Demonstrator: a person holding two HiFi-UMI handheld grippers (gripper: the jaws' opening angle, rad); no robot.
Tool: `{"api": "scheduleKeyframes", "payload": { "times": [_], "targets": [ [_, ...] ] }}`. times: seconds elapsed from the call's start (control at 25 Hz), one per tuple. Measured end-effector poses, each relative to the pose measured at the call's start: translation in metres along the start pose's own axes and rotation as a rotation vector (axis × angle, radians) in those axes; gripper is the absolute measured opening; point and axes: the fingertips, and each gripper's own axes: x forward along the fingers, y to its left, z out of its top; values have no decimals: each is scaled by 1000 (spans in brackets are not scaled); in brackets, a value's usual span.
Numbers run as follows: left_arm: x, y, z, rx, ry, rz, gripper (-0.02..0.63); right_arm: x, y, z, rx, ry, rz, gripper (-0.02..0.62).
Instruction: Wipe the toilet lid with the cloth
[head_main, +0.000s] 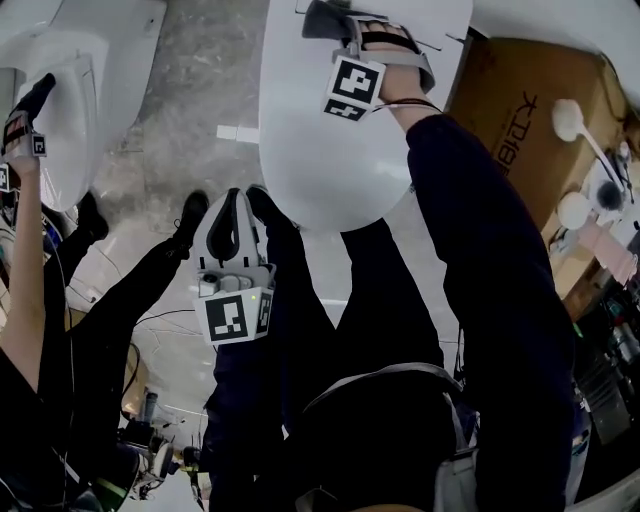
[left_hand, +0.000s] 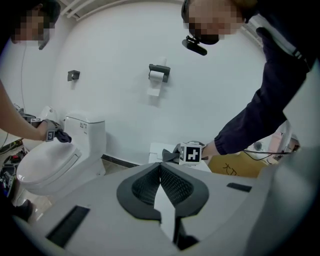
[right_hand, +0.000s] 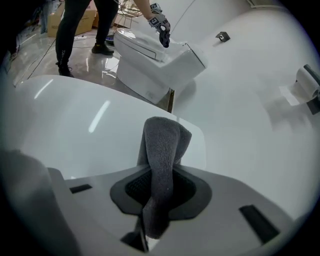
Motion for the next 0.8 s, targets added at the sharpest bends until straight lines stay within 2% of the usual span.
{"api": "scheduleKeyframes", "payload": {
  "times": [0.16, 0.28, 0.52, 0.8],
  "targets": [
    [-1, 14, -5, -8, 15, 32, 15, 20, 13, -1, -37, 49, 43, 74],
    [-2, 16, 1, -3, -9, 34, 15, 19, 22, 1, -90, 60, 6, 74],
    [0, 13, 5, -11, -18, -1, 15, 1, 50, 6, -69, 71, 62, 74],
    [-12, 15, -1, -4, -27, -38, 15, -32, 98, 15, -53, 70, 88, 74]
  ]
}}
